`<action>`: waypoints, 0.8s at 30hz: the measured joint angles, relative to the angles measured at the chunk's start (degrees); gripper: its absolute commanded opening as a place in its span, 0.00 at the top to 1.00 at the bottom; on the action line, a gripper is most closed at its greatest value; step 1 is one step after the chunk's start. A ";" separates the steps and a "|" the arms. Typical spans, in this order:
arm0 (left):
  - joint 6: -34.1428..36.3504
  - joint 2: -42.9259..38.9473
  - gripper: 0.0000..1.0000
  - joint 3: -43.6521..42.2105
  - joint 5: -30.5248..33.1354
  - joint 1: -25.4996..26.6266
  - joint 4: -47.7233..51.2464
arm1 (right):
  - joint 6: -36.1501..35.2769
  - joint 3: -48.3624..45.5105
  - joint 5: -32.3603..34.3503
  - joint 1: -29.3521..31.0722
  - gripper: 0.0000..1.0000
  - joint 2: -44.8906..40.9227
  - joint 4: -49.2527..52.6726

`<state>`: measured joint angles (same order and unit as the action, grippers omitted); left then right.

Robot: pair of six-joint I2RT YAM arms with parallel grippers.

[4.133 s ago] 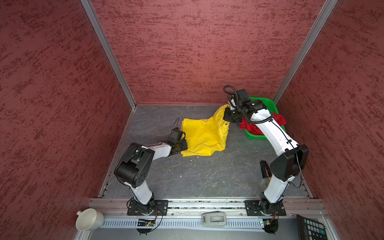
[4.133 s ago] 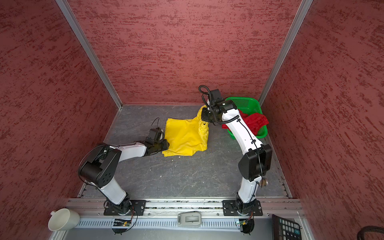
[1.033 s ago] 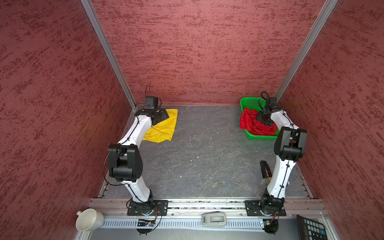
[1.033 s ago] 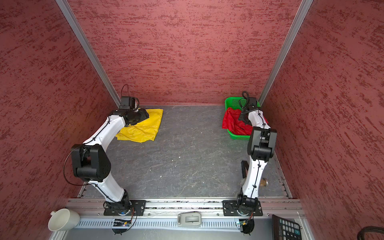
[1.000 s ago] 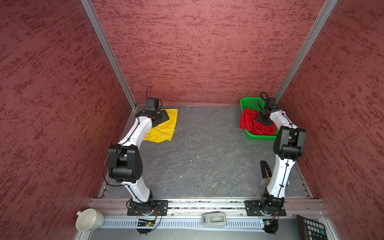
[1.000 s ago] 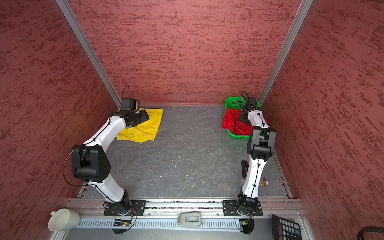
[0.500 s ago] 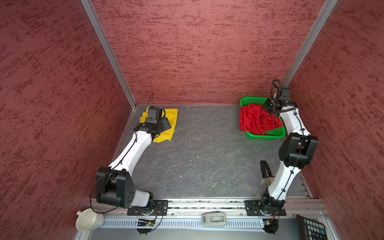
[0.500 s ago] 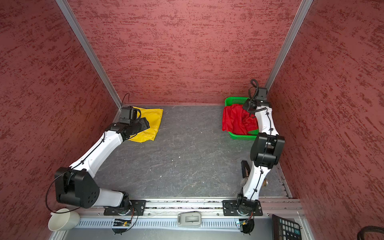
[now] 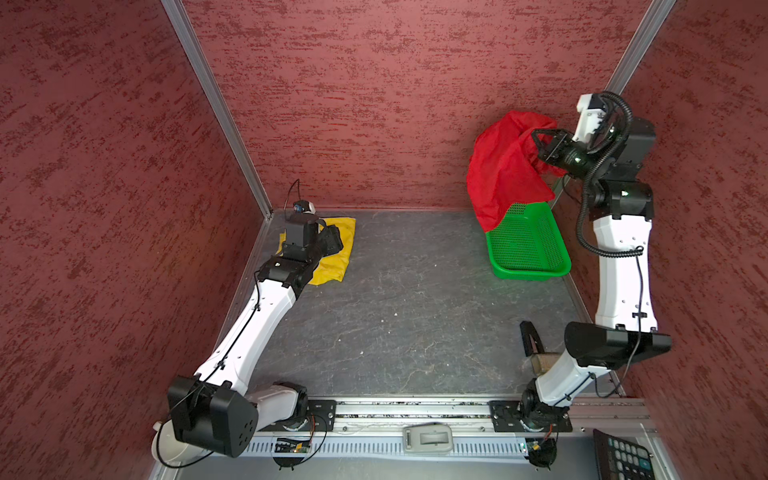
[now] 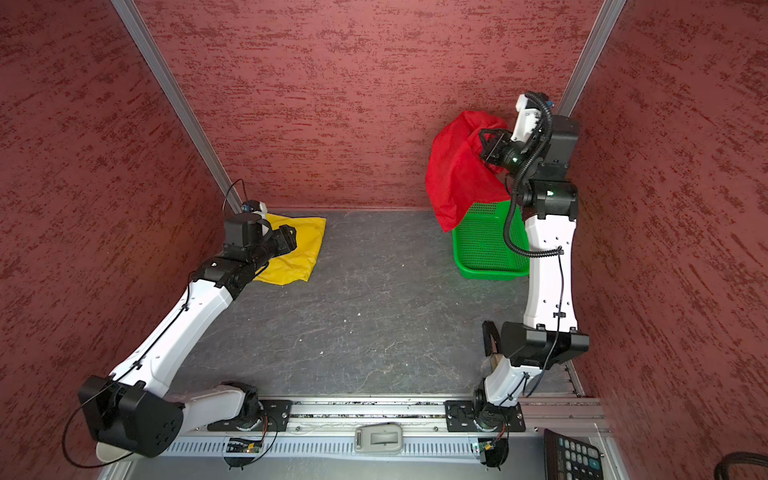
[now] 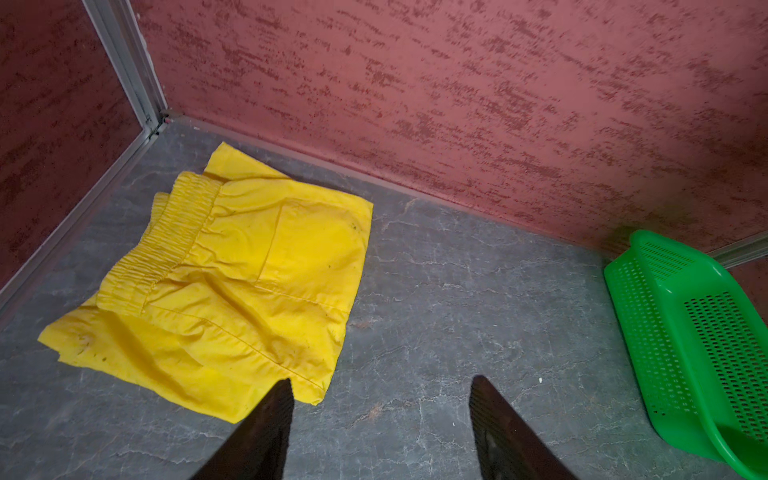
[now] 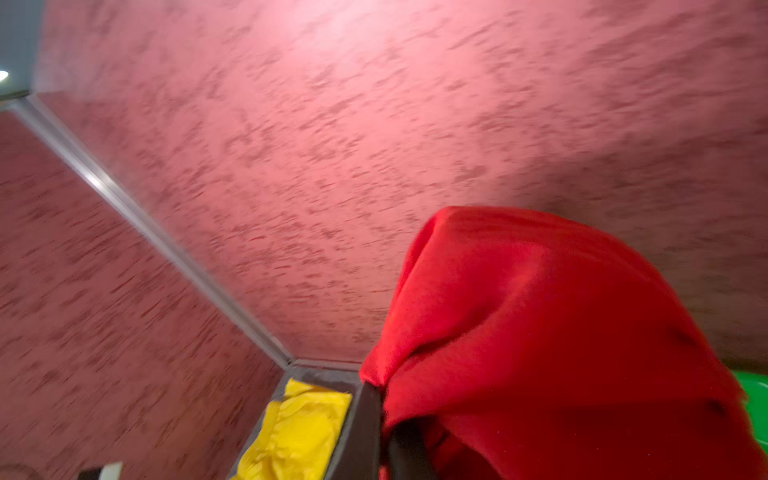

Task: Fold and stack the shorts
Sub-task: 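Grasp the red garment in the green basket with the right gripper and lift it, then carry the red garment with the right gripper and lay it beside the yellow shorts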

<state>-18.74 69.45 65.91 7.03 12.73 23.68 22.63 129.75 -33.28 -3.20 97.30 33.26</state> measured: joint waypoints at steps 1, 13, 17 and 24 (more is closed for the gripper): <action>0.50 -0.57 0.31 -0.31 -0.09 0.13 -0.66 | -0.55 0.00 -0.94 1.73 1.00 -0.09 0.13; 3.08 -3.65 0.31 -3.30 -0.81 0.20 -1.66 | -8.35 -27.56 3.76 18.05 0.49 -0.07 5.84; 1.42 -3.69 0.31 -7.04 -3.85 0.17 -0.85 | -9.77 -40.00 14.95 17.92 0.39 -0.02 10.29; -7.58 -0.57 0.32 -16.09 -12.61 0.26 -0.81 | -10.12 -45.66 23.52 23.71 0.39 -5.60 9.81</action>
<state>-26.33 68.88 49.82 -5.58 12.99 22.87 12.51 84.09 -9.76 20.51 91.70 43.07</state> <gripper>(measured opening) 0.680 0.610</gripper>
